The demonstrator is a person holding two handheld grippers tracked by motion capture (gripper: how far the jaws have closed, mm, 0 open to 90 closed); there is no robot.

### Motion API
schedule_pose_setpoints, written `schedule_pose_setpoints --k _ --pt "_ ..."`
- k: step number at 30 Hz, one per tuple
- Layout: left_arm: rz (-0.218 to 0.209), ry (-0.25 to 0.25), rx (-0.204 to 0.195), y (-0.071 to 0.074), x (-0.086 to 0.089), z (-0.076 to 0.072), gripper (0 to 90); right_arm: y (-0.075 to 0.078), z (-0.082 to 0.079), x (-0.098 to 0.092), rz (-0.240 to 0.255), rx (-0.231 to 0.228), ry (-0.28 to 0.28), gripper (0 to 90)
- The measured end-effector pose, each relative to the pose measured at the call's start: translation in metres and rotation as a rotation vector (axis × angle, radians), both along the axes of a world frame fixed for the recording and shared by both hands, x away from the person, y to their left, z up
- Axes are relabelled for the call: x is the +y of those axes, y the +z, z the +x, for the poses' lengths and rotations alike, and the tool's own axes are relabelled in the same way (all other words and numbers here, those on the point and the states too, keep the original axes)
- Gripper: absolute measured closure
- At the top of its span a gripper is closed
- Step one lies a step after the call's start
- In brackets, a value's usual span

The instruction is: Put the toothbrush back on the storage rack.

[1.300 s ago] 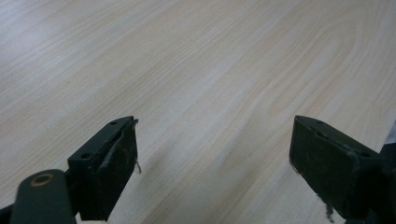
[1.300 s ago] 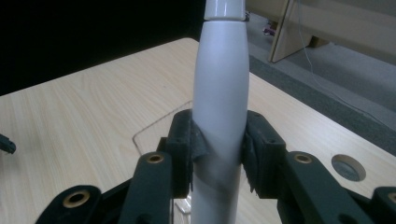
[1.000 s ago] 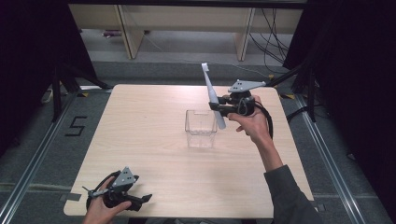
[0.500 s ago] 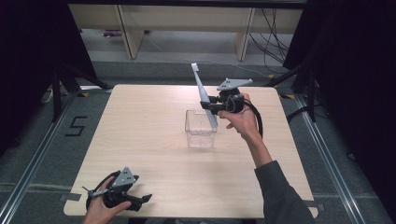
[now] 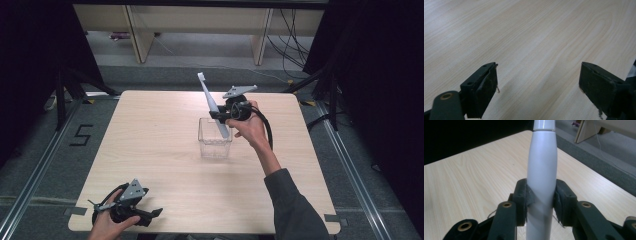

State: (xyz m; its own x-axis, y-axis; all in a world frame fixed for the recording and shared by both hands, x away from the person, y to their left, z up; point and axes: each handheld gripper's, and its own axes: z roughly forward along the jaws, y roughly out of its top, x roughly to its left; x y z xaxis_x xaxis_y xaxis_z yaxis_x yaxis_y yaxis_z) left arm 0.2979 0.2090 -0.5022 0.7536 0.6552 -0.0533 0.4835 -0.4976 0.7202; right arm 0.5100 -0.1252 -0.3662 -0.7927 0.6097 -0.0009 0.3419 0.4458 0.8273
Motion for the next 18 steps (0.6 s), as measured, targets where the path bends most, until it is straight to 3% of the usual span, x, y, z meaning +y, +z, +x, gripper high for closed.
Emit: schedule_pose_setpoints --k 11,12,15,18 --pt "-0.006 0.009 -0.001 0.0 0.0 -0.001 14.9 -0.014 0.004 0.007 -0.051 0.023 -0.001 66.7" --pt "0.002 0.008 -0.002 0.0 0.0 0.0 15.0 -0.016 0.005 0.009 -0.034 0.025 -0.005 66.7" --pt "0.01 0.005 -0.002 0.0 0.001 0.0 15.0 -0.02 0.006 0.011 -0.054 0.042 -0.006 66.7" --pt "-0.016 0.012 0.0 0.0 0.0 -0.001 14.9 -0.024 0.008 0.011 -0.078 0.039 0.014 66.6"
